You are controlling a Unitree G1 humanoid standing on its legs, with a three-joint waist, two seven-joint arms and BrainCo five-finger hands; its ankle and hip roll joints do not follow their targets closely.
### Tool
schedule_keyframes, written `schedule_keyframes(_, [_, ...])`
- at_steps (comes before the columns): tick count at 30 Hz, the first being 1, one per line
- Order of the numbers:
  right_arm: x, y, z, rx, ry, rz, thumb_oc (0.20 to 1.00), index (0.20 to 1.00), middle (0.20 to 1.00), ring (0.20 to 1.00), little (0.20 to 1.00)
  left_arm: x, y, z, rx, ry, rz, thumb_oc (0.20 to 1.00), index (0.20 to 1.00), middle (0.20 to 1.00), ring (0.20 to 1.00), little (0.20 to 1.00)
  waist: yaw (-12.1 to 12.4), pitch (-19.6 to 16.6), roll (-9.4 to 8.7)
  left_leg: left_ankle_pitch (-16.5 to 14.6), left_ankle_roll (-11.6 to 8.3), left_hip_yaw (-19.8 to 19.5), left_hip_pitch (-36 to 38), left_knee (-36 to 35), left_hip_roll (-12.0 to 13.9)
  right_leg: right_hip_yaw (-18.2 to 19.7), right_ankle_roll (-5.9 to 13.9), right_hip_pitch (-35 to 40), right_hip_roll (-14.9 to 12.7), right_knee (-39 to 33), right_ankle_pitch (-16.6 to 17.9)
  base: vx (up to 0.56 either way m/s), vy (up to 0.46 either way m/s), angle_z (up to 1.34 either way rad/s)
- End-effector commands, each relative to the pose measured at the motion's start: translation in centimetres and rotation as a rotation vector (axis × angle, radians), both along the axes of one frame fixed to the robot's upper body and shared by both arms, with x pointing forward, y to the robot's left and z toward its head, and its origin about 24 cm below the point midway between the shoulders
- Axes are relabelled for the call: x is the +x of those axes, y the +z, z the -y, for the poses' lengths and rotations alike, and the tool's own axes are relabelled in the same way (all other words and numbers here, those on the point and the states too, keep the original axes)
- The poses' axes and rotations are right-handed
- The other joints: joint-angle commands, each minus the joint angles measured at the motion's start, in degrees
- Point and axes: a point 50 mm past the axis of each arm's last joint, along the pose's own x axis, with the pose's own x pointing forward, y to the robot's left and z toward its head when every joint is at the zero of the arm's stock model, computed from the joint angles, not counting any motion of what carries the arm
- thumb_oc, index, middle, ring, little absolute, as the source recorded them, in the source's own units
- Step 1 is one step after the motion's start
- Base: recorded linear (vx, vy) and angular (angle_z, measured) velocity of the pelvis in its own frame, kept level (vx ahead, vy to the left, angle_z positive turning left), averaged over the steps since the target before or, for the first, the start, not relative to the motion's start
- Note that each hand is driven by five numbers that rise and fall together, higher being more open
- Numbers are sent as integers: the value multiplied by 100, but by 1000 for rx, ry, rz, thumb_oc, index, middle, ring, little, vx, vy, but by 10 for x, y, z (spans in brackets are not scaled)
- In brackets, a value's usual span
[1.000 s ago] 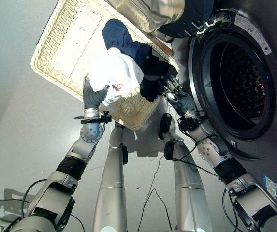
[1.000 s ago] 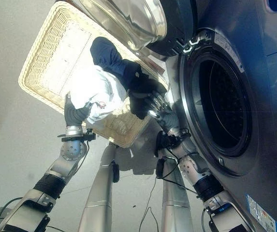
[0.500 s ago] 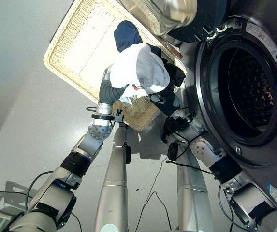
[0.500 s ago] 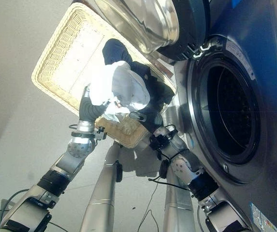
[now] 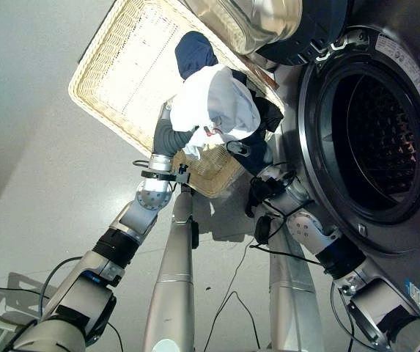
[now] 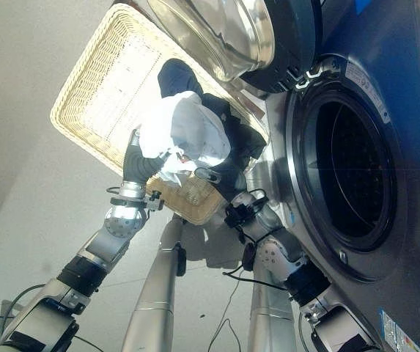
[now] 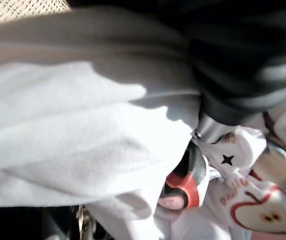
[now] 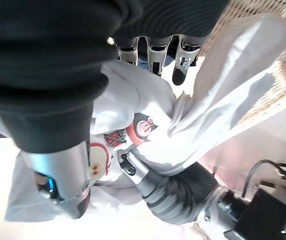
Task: Put the clothes into the washing machine.
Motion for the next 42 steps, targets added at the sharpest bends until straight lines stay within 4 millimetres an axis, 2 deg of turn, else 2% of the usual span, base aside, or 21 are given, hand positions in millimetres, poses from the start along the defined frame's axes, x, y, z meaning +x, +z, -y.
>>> schedule_keyframes(1, [-31,49,-17,117,77,263,1000,1000,1000,1000,1000,-15,18,27,76,-50,152,200,200,200,200,200,2,-114,97,-678,238,71,-30,699,-452,-133,706,305,221,-1384,1215,0,0,0])
schedule_keyframes(4, [-31,52,-16,128,43,268,1000,1000,1000,1000,1000,-15,19,29,131,-11,195,200,200,200,200,200,-2,-114,95,-678,230,89,-28,702,-446,-141,710,306,214,-1388,1222,0,0,0])
schedule_keyframes(5, [-31,52,-15,136,34,259,702,702,702,702,702,-16,20,30,170,15,227,200,200,200,200,200,-8,-114,90,-677,226,99,-24,697,-440,-148,711,311,213,-1396,1225,0,0,0])
schedule_keyframes(6, [-30,52,-14,139,26,250,200,200,200,200,200,-16,20,30,190,25,246,200,200,200,200,200,-13,-114,92,-671,221,109,-29,696,-432,-148,713,300,210,-1390,1231,0,0,0])
schedule_keyframes(18, [-26,42,-4,176,-61,173,200,200,200,200,200,-27,26,43,336,45,400,200,200,200,200,200,-78,-114,84,-656,209,204,-15,614,-375,-146,743,282,206,-1435,1260,0,0,0])
schedule_keyframes(23, [-26,41,-1,206,-66,165,200,200,200,200,200,-26,25,46,368,59,406,200,200,200,200,200,-97,-114,79,-640,208,211,11,571,-380,-135,758,297,224,-1472,1288,0,0,0])
schedule_keyframes(24, [-26,42,1,211,-70,169,200,200,200,200,200,-26,25,45,348,70,403,523,523,523,523,523,-100,-114,77,-634,206,214,14,566,-375,-134,762,299,225,-1471,1292,0,0,0])
schedule_keyframes(25, [-26,43,2,215,-73,170,200,200,200,200,200,-25,25,43,336,75,393,1000,1000,1000,1000,1000,-101,-114,75,-632,207,222,22,560,-371,-134,765,304,227,-1467,1290,0,0,0])
schedule_keyframes(30, [-23,44,9,262,-113,164,200,200,200,200,200,-18,20,33,264,144,321,1000,1000,1000,1000,1000,-83,-114,69,-623,201,207,23,545,-363,-137,775,311,222,-1468,1289,0,0,0])
schedule_keyframes(32, [-21,44,15,289,-149,165,200,200,200,200,200,-8,13,23,227,254,245,1000,1000,1000,1000,1000,-76,-114,70,-623,202,199,19,542,-371,-134,782,310,225,-1481,1298,0,0,0])
schedule_keyframes(42, [-18,49,38,416,-262,191,200,200,200,200,200,10,-15,-5,278,498,74,1000,1000,1000,1000,1000,-56,-114,87,-612,190,206,-19,550,-382,-173,793,295,194,-1495,1312,0,0,0])
